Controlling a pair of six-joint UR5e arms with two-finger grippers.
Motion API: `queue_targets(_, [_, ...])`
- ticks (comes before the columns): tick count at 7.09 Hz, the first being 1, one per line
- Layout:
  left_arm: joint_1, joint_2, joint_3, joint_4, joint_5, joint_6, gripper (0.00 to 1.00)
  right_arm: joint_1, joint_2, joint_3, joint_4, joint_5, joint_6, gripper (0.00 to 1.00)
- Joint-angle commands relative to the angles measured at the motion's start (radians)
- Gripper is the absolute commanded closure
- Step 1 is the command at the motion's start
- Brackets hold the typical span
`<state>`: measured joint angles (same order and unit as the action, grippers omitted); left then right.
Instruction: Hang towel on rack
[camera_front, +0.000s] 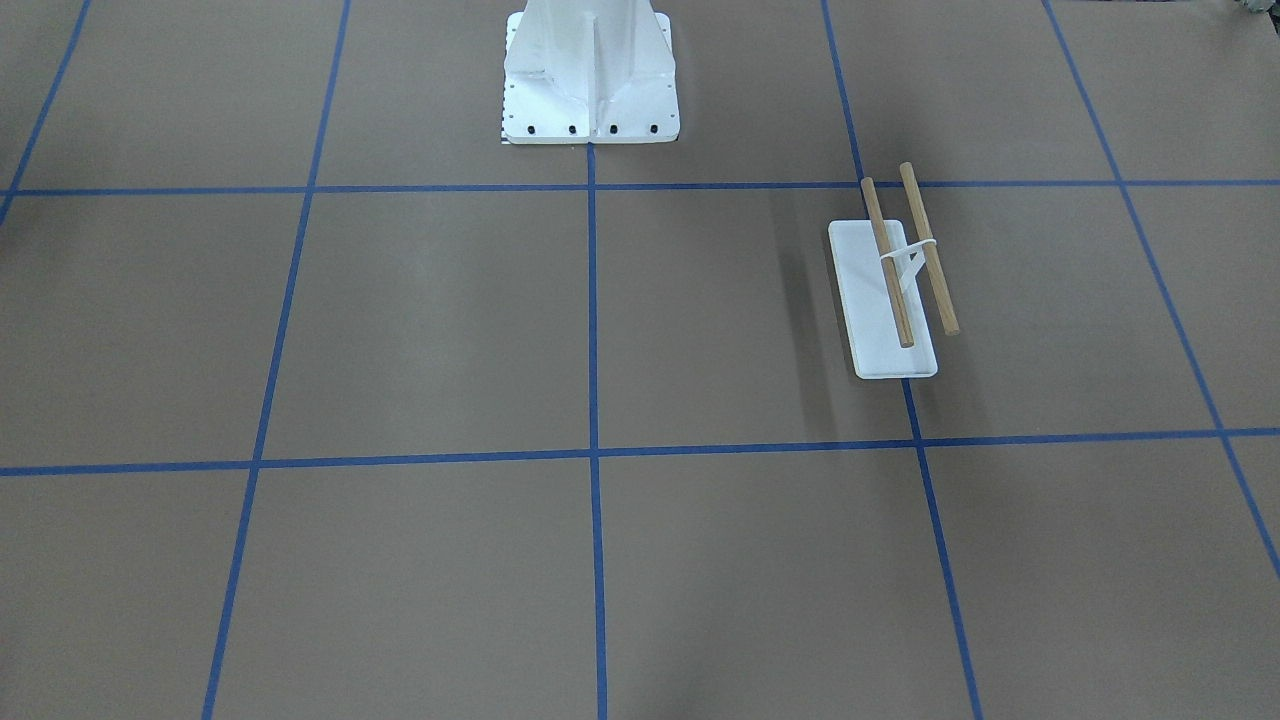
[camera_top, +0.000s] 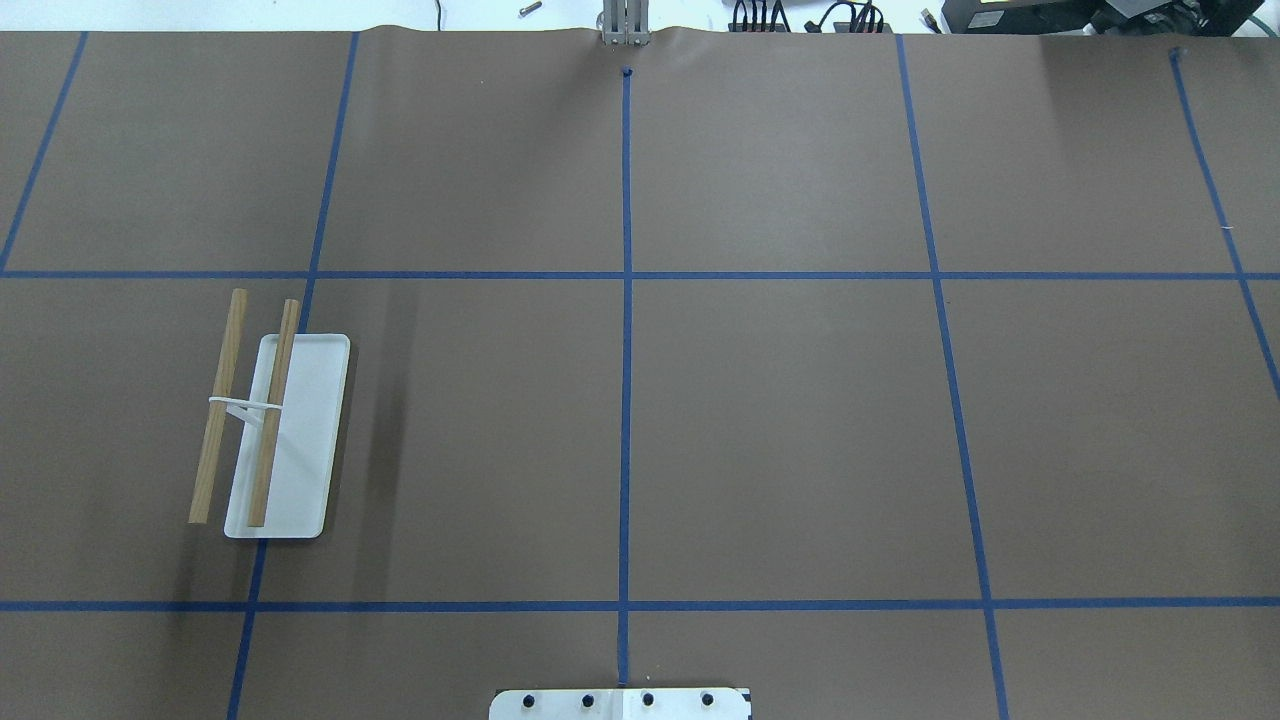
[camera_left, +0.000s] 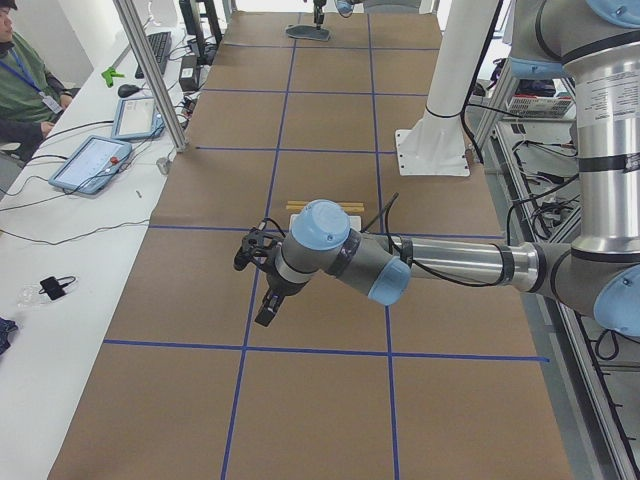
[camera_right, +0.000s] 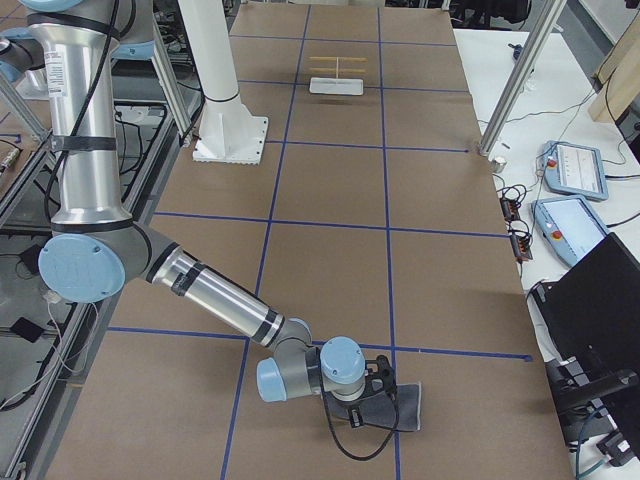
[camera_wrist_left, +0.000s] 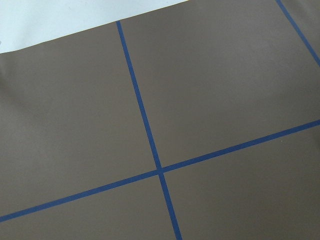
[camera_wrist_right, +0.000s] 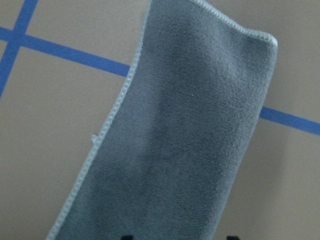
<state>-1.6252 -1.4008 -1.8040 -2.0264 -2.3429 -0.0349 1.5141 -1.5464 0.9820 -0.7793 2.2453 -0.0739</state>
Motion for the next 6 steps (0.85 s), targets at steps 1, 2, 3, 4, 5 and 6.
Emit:
queue_targets(1, [0.001,-0.001,0.0,0.0,-0.001,0.0,0.01,-0.002,0.002,-0.003,0.0,-0.015,0.0,0.33])
queue_targets(2, [0.001,-0.001,0.0,0.0,0.0,0.0,0.01,-0.009,0.002,-0.003,0.0,-0.016,0.002,0.33])
queue_targets(3, [-0.001,-0.001,0.002,0.0,0.0,0.0,0.01,-0.015,0.003,-0.005,0.0,-0.016,0.002,0.33])
queue_targets(4, [-0.001,0.0,0.0,0.0,0.0,0.0,0.01,-0.02,0.005,-0.009,0.0,-0.015,0.003,0.33])
queue_targets(5, [-0.001,-0.001,0.002,0.0,0.0,0.0,0.01,-0.022,0.011,-0.022,0.0,-0.015,0.003,0.33])
queue_targets(6, [-0.001,-0.001,0.0,0.0,0.0,0.0,0.01,-0.022,0.011,-0.028,0.0,-0.015,0.003,0.39])
